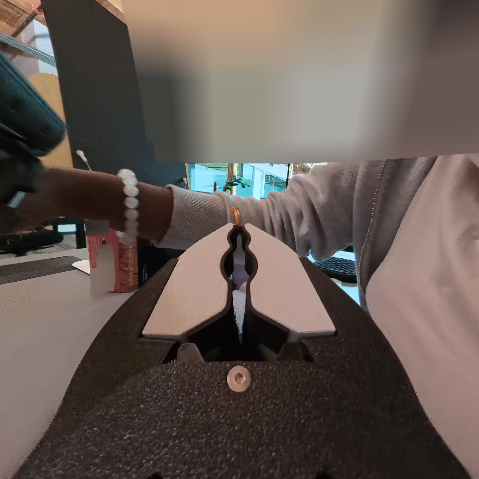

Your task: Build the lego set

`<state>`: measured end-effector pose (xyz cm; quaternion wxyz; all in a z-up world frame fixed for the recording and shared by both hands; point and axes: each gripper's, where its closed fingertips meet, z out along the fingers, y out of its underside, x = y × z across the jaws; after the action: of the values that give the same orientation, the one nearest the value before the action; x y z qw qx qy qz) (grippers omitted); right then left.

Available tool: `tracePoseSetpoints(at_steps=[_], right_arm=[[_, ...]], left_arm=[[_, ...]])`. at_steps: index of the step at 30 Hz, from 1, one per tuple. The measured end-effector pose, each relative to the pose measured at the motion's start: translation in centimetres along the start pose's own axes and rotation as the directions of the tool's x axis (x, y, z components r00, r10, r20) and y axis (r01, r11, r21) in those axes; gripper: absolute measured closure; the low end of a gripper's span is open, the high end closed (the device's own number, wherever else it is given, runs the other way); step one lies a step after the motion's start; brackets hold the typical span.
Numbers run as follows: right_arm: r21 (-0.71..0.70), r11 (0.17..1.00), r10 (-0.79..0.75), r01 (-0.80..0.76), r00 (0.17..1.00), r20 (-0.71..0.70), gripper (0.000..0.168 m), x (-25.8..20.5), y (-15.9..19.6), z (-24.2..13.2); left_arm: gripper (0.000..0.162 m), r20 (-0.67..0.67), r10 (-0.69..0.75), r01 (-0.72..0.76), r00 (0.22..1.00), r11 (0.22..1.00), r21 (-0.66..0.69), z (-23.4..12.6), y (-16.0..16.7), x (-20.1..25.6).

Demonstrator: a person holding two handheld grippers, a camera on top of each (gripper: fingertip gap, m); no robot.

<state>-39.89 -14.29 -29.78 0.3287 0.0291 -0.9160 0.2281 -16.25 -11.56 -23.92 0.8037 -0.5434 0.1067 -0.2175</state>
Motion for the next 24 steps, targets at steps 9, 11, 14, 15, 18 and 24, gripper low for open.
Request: tracePoseSetpoints(at_steps=[9,11,14,15,18,24], right_arm=[[0.122,0.936,0.351,-0.329,0.882,-0.315,0.153,3.3,-0.4,-11.6],[0.222,0.858,0.514,-0.464,0.775,-0.368,0.152,1.5,-0.7,-16.6],[0.343,0.703,0.711,-0.623,0.627,-0.318,0.15,-4.6,-1.2,-22.7],[0.378,0.658,0.752,-0.651,0.593,-0.288,0.15,-7.1,-1.5,-24.3],[0.419,0.568,0.82,-0.708,0.529,-0.217,0.15,-15.1,-1.8,-27.2],[0.309,0.437,0.9,-0.845,0.409,-0.153,0.15,-28.4,1.6,-29.0]], left_arm=[[0.16,0.045,0.1,-0.091,0.994,0.982,-0.163,-1.5,0.5,1.4],[0.16,0.093,0.118,-0.097,0.989,0.975,-0.2,-3.0,0.2,0.6],[0.16,0.19,0.19,-0.134,0.963,0.953,-0.272,-5.2,-0.6,-1.0],[0.16,0.223,0.209,-0.14,0.952,0.947,-0.288,-5.8,-1.1,-1.5],[0.16,0.298,0.236,-0.128,0.925,0.931,-0.342,-6.9,-1.6,-2.9],[0.159,0.294,0.245,-0.077,0.924,0.872,-0.483,-5.6,0.5,-3.4]])
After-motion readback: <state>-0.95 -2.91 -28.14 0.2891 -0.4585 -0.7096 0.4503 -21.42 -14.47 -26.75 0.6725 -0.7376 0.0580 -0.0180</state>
